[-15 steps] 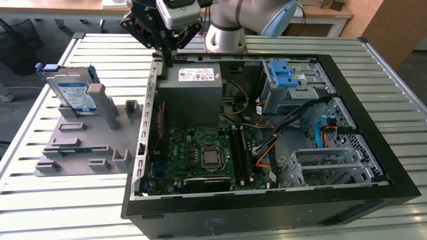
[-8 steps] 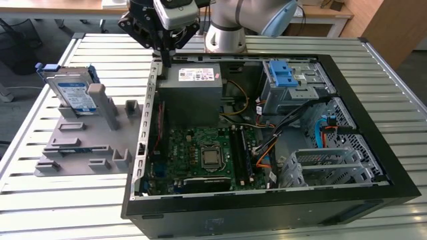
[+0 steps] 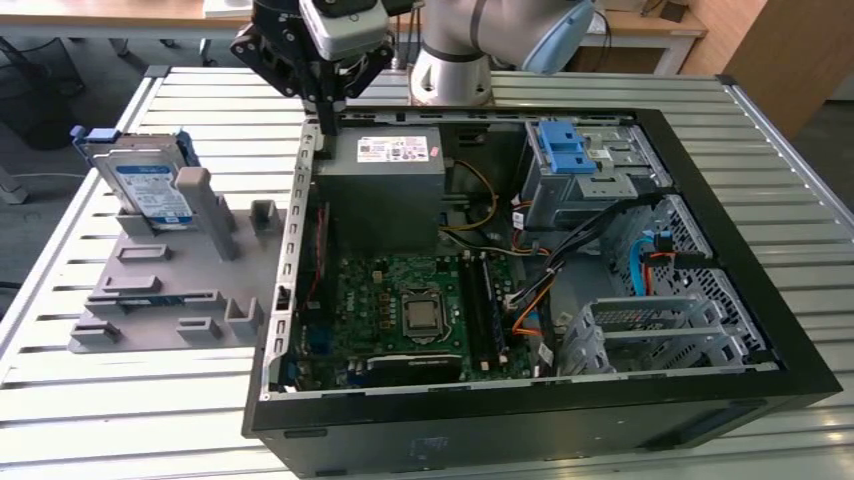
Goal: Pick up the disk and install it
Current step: 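Reach for the disk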
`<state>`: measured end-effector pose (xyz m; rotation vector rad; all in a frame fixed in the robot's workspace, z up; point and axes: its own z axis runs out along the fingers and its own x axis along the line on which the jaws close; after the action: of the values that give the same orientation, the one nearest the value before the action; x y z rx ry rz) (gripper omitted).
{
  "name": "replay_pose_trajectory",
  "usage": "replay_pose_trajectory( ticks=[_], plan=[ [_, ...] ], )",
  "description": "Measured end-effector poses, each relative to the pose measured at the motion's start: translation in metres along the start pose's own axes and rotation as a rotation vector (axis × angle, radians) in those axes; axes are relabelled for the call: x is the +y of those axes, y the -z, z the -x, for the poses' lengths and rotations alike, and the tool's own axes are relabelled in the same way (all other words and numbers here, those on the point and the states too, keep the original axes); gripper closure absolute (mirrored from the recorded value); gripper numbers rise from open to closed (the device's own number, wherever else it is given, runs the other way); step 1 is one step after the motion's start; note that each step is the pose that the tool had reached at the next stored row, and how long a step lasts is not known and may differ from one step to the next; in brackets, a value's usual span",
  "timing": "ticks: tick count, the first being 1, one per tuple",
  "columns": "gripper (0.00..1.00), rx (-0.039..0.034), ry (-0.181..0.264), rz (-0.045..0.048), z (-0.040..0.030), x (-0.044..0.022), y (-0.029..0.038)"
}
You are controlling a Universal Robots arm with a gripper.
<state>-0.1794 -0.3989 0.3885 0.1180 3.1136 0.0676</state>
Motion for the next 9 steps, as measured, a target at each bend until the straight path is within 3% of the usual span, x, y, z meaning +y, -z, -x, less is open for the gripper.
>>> replay_pose_trajectory(
  ticks=[9],
  plan=[
    [0.89,0.0013,0.000,-0.0001,-0.0052,-0.0004,-0.0007]
  ],
)
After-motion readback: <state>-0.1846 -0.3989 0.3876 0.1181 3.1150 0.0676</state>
